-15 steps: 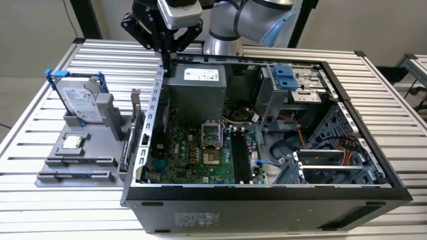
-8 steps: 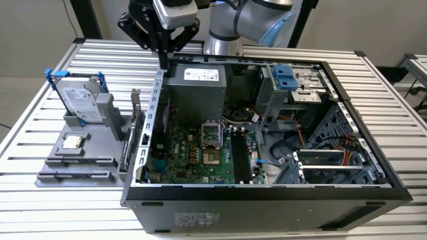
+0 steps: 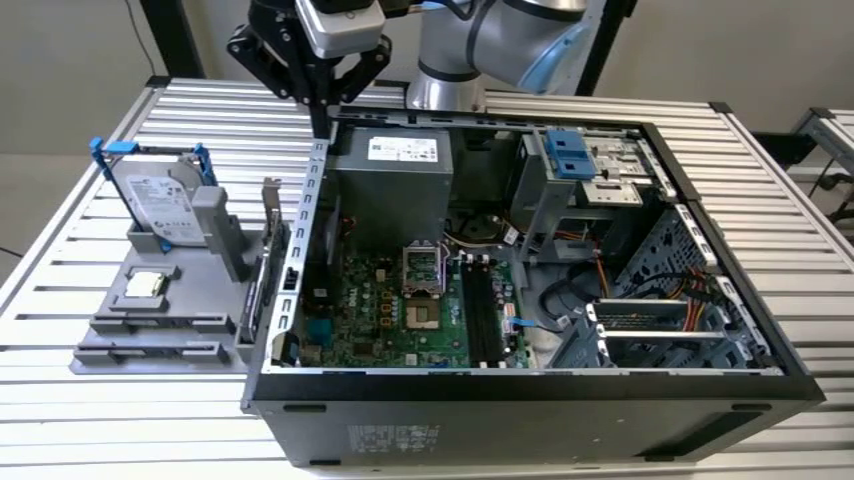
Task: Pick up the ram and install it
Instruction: 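Reach for the ram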
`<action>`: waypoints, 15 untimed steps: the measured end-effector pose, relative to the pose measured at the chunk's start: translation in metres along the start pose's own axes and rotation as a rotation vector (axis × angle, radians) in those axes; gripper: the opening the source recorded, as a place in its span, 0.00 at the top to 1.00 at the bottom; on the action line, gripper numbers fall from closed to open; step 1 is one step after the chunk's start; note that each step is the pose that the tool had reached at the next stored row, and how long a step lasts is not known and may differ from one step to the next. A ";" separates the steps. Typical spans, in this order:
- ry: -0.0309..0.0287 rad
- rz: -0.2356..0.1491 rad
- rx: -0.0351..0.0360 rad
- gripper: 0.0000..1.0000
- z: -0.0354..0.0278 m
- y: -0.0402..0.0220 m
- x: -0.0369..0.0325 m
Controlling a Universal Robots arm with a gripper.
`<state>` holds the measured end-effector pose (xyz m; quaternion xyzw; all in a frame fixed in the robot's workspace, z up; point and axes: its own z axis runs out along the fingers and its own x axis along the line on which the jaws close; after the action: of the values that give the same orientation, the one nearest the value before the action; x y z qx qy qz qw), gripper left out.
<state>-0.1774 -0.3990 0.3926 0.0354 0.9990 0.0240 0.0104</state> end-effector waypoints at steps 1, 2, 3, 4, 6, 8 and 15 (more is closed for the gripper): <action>0.0000 0.000 0.0000 1.00 0.0000 -0.0001 0.0007; 0.0000 0.000 0.0001 1.00 0.0000 -0.0001 0.0015; 0.0000 0.000 0.0000 1.00 0.0000 -0.0002 0.0023; 0.0000 0.000 0.0001 1.00 -0.0001 -0.0002 0.0030; 0.0000 0.000 0.0000 1.00 -0.0001 -0.0003 0.0044; 0.0001 0.000 0.0001 1.00 -0.0002 -0.0004 0.0059; 0.0000 0.000 0.0001 1.00 -0.0002 -0.0007 0.0095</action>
<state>-0.1870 -0.3990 0.3926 0.0353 0.9990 0.0240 0.0103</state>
